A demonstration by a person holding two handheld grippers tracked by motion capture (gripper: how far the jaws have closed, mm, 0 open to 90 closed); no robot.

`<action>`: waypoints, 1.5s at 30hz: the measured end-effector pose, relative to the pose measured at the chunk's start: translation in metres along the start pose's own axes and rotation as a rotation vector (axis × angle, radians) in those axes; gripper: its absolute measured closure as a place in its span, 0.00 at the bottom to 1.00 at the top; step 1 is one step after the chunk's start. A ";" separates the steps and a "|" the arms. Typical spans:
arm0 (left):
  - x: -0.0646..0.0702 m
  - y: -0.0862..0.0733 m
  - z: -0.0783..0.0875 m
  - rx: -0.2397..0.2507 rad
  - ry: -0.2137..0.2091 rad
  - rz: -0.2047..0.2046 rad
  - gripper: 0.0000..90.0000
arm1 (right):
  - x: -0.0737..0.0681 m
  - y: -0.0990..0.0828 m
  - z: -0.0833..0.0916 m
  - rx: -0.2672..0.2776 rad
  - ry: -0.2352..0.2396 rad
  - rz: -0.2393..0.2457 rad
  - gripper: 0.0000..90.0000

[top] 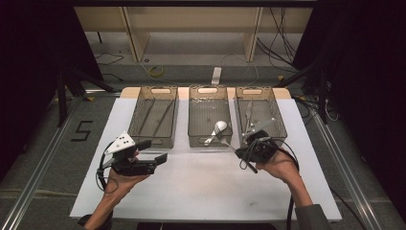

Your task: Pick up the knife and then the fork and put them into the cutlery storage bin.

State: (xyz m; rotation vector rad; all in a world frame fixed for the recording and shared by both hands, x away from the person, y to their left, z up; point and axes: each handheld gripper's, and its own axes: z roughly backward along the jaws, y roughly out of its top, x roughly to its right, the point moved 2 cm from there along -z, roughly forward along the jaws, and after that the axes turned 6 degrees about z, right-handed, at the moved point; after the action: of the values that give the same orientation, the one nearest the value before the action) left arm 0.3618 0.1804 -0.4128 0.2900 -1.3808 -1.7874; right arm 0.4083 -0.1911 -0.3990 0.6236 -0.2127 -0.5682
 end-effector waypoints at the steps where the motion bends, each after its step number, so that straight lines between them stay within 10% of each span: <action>1: 0.000 0.000 0.000 0.001 0.000 -0.001 0.17 | 0.004 0.001 0.002 0.009 -0.009 -0.009 0.94; 23: -0.001 0.001 0.001 0.016 -0.002 0.001 0.17 | 0.083 0.029 0.012 0.104 -0.167 -0.210 0.94; 45: 0.000 0.001 0.002 0.020 -0.006 0.003 0.17 | 0.132 0.021 -0.017 0.030 -0.268 -0.358 0.94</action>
State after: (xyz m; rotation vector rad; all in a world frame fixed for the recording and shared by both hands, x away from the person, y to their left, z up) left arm 0.3612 0.1813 -0.4114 0.2929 -1.4032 -1.7741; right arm 0.5322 -0.2429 -0.3968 0.6174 -0.3650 -0.9969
